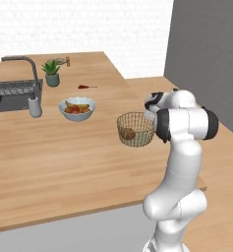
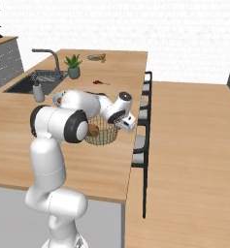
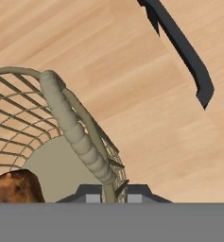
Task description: Open the cabinet, pick up the bread from the cabinet and place it in the basket. Then move the basket to the dining counter.
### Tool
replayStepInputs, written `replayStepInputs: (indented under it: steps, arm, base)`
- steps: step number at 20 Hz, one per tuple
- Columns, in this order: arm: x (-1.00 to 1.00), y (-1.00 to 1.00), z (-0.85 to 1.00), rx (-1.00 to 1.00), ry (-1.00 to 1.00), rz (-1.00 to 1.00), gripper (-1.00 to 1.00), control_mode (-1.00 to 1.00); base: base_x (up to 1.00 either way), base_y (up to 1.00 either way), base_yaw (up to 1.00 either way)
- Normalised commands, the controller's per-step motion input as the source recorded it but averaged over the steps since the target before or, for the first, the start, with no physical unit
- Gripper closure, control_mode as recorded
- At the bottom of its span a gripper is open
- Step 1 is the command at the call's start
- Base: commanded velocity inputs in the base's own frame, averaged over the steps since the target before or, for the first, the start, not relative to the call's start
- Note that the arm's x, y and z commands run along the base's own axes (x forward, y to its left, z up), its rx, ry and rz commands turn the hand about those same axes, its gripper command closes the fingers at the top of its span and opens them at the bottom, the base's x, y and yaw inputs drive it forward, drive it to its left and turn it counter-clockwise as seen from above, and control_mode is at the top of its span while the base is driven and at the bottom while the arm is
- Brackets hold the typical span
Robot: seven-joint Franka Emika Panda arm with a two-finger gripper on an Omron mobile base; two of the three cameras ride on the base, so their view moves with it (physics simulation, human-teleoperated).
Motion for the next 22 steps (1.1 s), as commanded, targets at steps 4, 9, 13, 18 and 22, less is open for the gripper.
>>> replayStepInputs:
  steps: [4,9,13,18,22]
  arm:
    - [0.00,0.08,-0.35,0.00,-0.02,0.00,1.00,-1.00]
    - [0.00,0.02,-0.08,0.00,-0.01,0.00,-1.00,-1.00]
    - [0.01,0.00,0.00,0.00,0.00,0.00,-1.00,-1.00]
    - [0.03,0.00,0.22,0.00,0.00,0.01,-1.00,-1.00]
    - [0.00,0.03,0.71,0.00,0.00,0.00,-1.00,-1.00]
  base:
    - [0.00,0.00,0.00]
    - [0.00,0.00,0.00]
    - [0.00,0.00,0.00]
    - [0.00,0.00,0.00]
    - [0.00,0.00,0.00]
